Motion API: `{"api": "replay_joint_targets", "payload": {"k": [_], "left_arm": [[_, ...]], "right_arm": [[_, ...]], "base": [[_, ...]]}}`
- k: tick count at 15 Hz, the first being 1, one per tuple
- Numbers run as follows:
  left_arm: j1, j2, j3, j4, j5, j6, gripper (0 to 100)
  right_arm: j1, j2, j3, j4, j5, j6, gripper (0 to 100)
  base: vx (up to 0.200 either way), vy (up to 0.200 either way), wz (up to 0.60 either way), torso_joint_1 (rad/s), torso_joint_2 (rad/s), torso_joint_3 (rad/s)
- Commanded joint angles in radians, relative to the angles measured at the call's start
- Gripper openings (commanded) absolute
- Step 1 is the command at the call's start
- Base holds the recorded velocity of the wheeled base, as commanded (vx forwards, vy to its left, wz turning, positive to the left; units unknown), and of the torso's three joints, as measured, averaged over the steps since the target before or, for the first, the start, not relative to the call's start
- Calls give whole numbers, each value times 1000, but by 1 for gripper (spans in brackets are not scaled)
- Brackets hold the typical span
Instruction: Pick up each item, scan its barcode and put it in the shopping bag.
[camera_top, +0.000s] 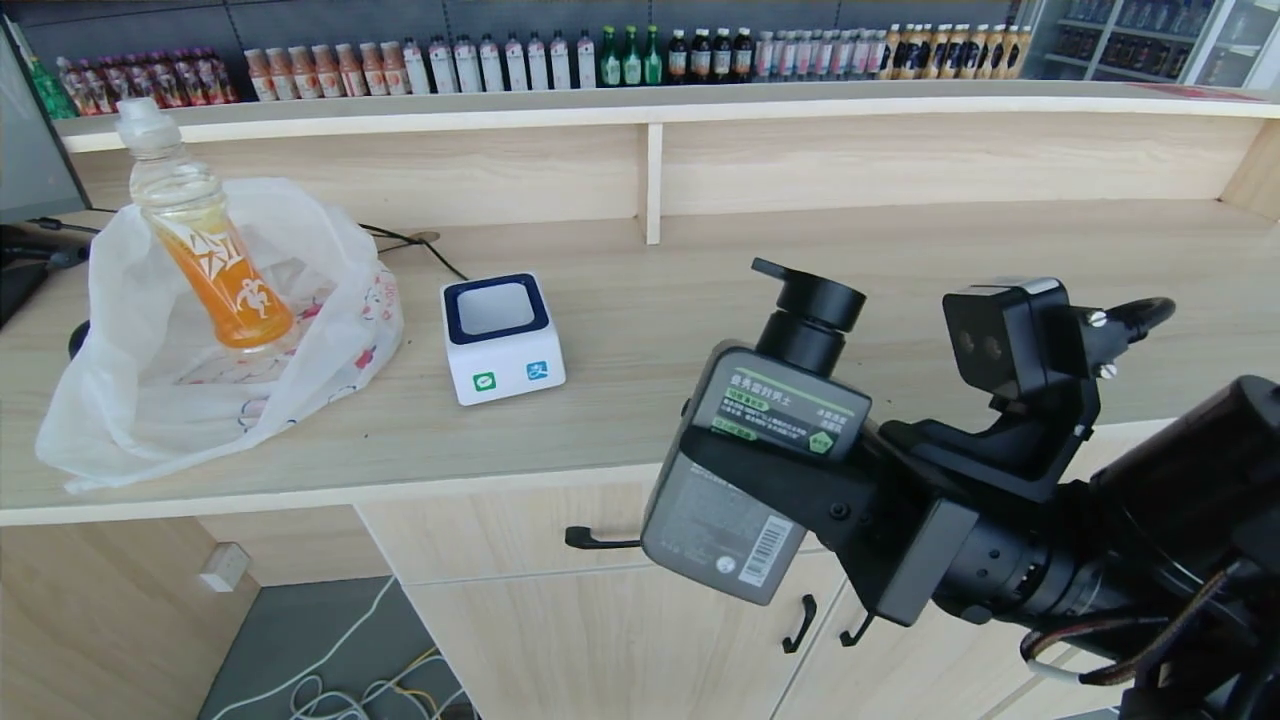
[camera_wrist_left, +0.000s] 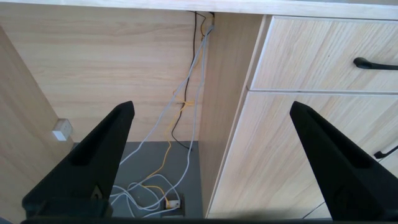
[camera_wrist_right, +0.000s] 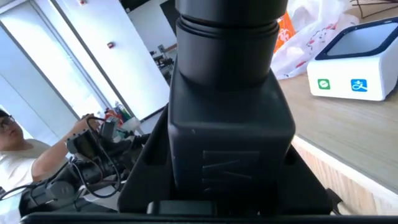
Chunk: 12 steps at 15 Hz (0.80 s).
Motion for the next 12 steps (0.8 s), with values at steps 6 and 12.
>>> {"api": "replay_joint_targets", "payload": {"k": [6, 12], "left_arm": [[0, 0, 0, 0, 0, 0, 100], [0, 0, 0, -2, 0, 0, 100]], "right_arm": [[-1, 3, -16, 0, 43, 13, 0], [-1, 2, -15, 0, 43, 16, 0]], "base": [[0, 0, 0, 0, 0, 0], [0, 0, 0, 0, 0, 0]]}}
